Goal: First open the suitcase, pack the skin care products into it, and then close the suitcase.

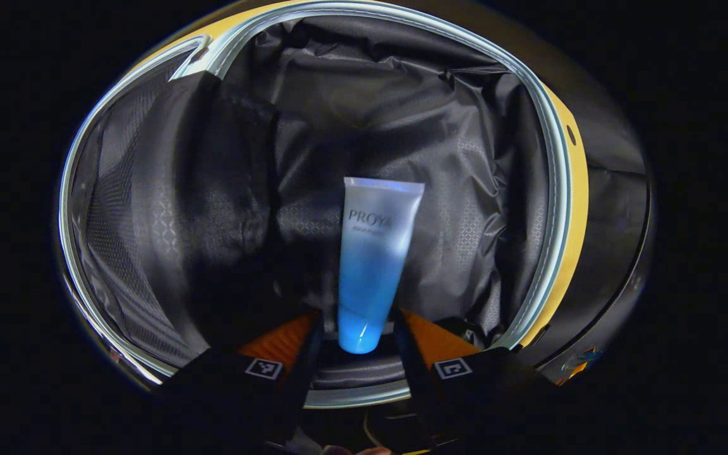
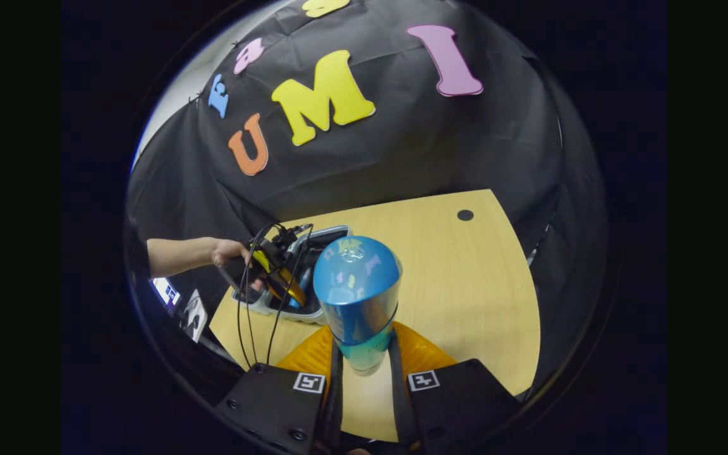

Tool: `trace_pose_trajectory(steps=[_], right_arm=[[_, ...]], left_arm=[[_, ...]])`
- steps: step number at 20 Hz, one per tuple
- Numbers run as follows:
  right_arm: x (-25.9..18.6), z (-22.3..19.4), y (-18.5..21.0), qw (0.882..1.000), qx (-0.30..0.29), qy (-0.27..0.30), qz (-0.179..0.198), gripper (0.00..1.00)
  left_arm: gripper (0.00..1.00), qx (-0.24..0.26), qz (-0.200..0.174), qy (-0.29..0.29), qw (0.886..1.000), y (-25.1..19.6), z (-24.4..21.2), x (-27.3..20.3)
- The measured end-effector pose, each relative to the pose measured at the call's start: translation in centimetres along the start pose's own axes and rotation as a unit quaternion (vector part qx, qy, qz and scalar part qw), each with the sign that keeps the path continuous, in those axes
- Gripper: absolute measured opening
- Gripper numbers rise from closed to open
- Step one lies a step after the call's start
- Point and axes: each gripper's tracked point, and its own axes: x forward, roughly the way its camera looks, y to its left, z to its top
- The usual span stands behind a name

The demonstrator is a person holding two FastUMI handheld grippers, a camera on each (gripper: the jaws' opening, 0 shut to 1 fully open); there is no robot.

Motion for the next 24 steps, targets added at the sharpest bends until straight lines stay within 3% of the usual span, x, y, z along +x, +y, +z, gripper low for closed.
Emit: trace_pose_trajectory(steps=[3, 5, 7, 8, 9, 12, 14, 18, 19, 24], right_arm=[[1.3, 1.3, 1.8, 0.999, -0.026, 0.003, 0.020, 0.28], [2.7, 2.1, 3.7, 0.998, -0.037, 0.008, 0.044, 0.31], [4.9, 2.7, 5.9, 0.997, -0.045, 0.023, 0.065, 0.30], [6.2, 2.8, 6.8, 0.995, -0.052, 0.034, 0.073, 0.31], [7.9, 3.0, 8.4, 0.993, -0.057, 0.051, 0.088, 0.31], [12.4, 3.0, 12.3, 0.986, -0.053, 0.107, 0.114, 0.31], [15.3, 1.6, 13.9, 0.978, -0.036, 0.171, 0.109, 0.31], [22.0, -2.1, 15.7, 0.950, 0.039, 0.299, 0.081, 0.31], [23.6, -3.2, 15.8, 0.944, 0.056, 0.319, 0.064, 0.29], [29.1, -8.3, 15.2, 0.902, 0.173, 0.395, -0.024, 0.31]], left_arm=[[0.90, -0.006, -0.014, -0.038, 0.999, -0.8, -0.5, -1.7], [0.91, -0.020, -0.046, -0.087, 0.995, -1.6, -1.0, -3.7], [0.91, -0.025, -0.080, -0.159, 0.984, -2.8, -2.2, -6.2], [0.91, -0.014, -0.100, -0.201, 0.974, -3.3, -2.9, -7.7], [0.91, -0.001, -0.120, -0.269, 0.956, -3.4, -3.4, -9.9], [0.91, -0.002, -0.132, -0.404, 0.905, -3.3, -5.4, -14.8], [0.91, -0.016, -0.109, -0.472, 0.875, -1.5, -7.4, -17.4], [0.91, -0.019, -0.043, -0.574, 0.817, 2.1, -11.7, -22.9], [0.91, -0.024, -0.032, -0.589, 0.807, 2.8, -12.6, -23.7], [0.91, -0.054, -0.018, -0.613, 0.788, 6.7, -17.4, -25.3]])
